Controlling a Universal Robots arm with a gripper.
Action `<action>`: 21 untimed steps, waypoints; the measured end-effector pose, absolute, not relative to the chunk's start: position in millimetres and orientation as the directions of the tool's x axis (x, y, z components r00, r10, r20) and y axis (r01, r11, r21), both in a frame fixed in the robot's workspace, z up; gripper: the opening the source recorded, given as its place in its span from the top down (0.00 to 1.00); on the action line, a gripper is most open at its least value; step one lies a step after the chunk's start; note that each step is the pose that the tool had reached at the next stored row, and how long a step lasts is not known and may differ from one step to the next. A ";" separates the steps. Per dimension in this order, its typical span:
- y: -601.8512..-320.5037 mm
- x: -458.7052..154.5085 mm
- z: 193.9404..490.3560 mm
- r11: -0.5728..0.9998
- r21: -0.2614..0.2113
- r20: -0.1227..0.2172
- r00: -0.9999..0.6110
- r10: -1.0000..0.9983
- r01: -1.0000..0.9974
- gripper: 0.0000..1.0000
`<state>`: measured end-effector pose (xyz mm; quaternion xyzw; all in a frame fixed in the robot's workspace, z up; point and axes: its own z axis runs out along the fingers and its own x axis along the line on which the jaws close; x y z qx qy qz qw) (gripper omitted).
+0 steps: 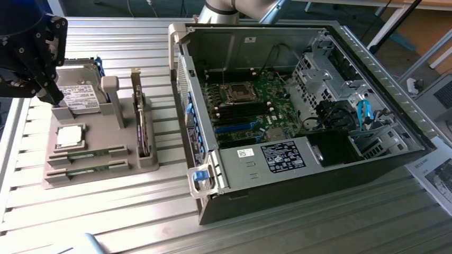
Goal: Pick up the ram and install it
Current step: 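Pick up the ram and move it above insertion slot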
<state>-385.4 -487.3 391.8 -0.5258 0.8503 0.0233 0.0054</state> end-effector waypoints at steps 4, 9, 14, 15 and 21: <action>-487.3 -385.6 391.8 0.357 0.034 -0.034 -0.358 -0.933 -0.934 0.90; -487.3 -385.8 391.7 0.189 0.034 -0.034 -0.190 -0.981 -0.981 0.90; -487.4 -386.0 391.7 0.137 0.034 -0.034 -0.138 -0.990 -0.990 0.90; -487.4 -386.0 391.7 0.137 0.034 -0.034 -0.138 -0.990 -0.990 0.89; -487.4 -386.0 391.7 0.137 0.034 -0.034 -0.138 -0.990 -0.990 0.70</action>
